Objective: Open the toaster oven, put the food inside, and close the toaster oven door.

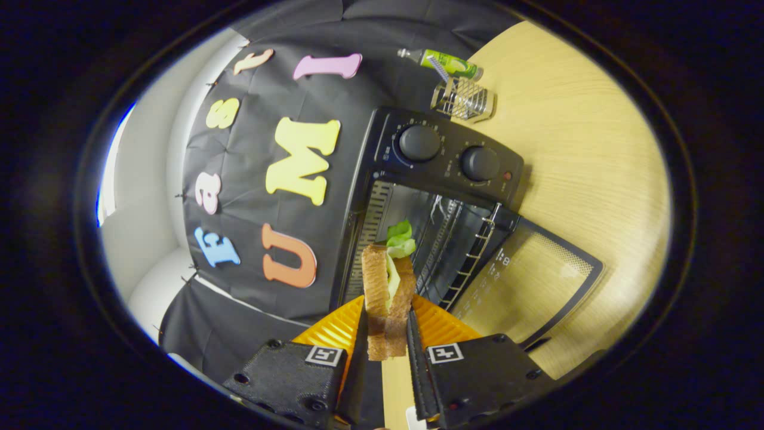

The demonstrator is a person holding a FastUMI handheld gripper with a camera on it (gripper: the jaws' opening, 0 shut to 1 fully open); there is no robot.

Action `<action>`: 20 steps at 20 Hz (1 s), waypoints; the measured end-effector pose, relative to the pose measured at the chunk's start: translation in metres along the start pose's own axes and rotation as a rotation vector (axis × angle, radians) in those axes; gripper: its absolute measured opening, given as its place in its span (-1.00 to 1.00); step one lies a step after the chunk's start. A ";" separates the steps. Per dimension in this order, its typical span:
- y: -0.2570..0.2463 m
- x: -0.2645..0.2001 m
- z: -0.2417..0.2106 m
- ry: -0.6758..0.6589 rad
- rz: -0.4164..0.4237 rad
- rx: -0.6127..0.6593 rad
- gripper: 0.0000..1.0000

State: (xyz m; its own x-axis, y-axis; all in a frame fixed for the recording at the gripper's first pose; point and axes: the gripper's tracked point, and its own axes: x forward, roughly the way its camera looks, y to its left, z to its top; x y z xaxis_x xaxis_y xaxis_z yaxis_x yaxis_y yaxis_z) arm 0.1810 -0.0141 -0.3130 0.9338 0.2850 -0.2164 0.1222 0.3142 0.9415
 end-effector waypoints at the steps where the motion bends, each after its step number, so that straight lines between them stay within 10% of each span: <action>1: -0.003 0.006 -0.004 -0.020 -0.019 0.005 -0.23; 17: -0.017 0.116 -0.015 -0.014 -0.131 -0.289 -0.06; 20: -0.015 0.120 -0.028 0.038 -0.172 -0.420 0.28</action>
State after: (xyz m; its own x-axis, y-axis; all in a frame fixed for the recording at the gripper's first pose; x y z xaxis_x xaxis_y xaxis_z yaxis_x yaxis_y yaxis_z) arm 0.2814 0.0402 -0.3605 0.8978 0.2269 -0.3773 0.1205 0.6977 0.7062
